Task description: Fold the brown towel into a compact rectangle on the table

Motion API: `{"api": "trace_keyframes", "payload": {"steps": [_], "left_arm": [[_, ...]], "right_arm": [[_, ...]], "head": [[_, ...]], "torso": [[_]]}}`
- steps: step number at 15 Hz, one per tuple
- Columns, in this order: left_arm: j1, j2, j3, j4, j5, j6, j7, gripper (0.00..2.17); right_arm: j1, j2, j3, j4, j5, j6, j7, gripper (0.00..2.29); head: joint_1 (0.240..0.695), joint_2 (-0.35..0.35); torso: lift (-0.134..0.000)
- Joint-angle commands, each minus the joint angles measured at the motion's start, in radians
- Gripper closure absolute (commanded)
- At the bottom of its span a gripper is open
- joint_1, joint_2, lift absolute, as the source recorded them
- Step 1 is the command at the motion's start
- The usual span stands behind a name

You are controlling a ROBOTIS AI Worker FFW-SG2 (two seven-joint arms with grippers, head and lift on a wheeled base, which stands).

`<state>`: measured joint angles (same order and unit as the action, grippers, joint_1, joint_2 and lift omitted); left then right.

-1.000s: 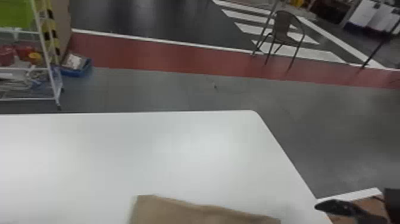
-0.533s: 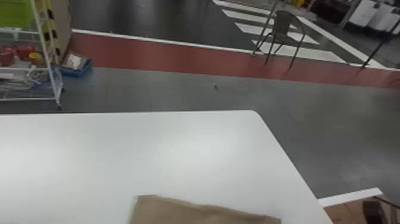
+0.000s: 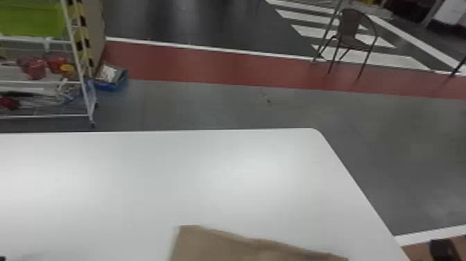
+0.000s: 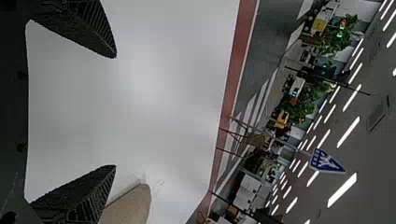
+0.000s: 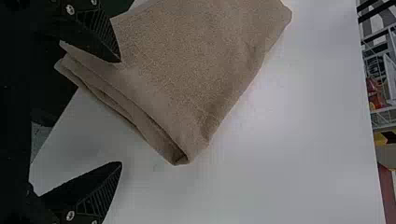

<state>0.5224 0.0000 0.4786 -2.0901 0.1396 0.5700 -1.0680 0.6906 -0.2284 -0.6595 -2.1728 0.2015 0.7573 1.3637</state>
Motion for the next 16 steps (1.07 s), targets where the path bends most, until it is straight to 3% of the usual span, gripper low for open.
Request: {"api": "trace_keyframes", "payload": {"steps": [1,6,8,10,12,14,15,16], "left_arm": [[0.001,-0.003,-0.003,-0.002,-0.002,0.000,0.000,0.03],[0.001,-0.003,0.000,-0.004,0.000,0.000,-0.001,0.03],[0.001,-0.003,0.000,-0.004,0.000,0.000,-0.001,0.03],[0.001,-0.003,0.000,-0.002,0.002,0.000,-0.001,0.03],[0.001,-0.003,0.002,0.001,0.003,0.000,-0.003,0.03],[0.001,-0.003,0.000,0.002,0.003,-0.003,-0.004,0.03],[0.001,-0.003,0.002,0.004,0.003,-0.003,-0.007,0.03],[0.002,-0.003,0.002,0.004,0.003,-0.003,-0.009,0.03]], "right_arm": [[-0.011,-0.002,0.017,0.001,0.013,0.006,0.003,0.11],[-0.040,-0.011,0.084,0.002,0.095,0.083,0.003,0.21],[-0.045,-0.012,0.096,0.002,0.096,0.092,0.003,0.31],[-0.046,-0.012,0.095,0.002,0.088,0.083,0.003,0.66],[-0.046,-0.012,0.095,0.007,0.088,0.070,0.003,0.77],[-0.046,-0.014,0.106,0.018,0.099,0.061,0.003,1.30],[-0.054,-0.012,0.107,0.025,0.101,0.061,0.003,1.44],[-0.062,-0.014,0.098,0.028,0.081,0.064,0.003,1.80]], "head": [[0.695,-0.286],[0.695,-0.265],[0.695,-0.260],[0.695,-0.253],[0.695,-0.245],[0.695,-0.244],[0.695,-0.245],[0.695,-0.245]], "torso": [[-0.122],[-0.122],[-0.122],[-0.122],[-0.122],[-0.122],[-0.122],[-0.122]]}}
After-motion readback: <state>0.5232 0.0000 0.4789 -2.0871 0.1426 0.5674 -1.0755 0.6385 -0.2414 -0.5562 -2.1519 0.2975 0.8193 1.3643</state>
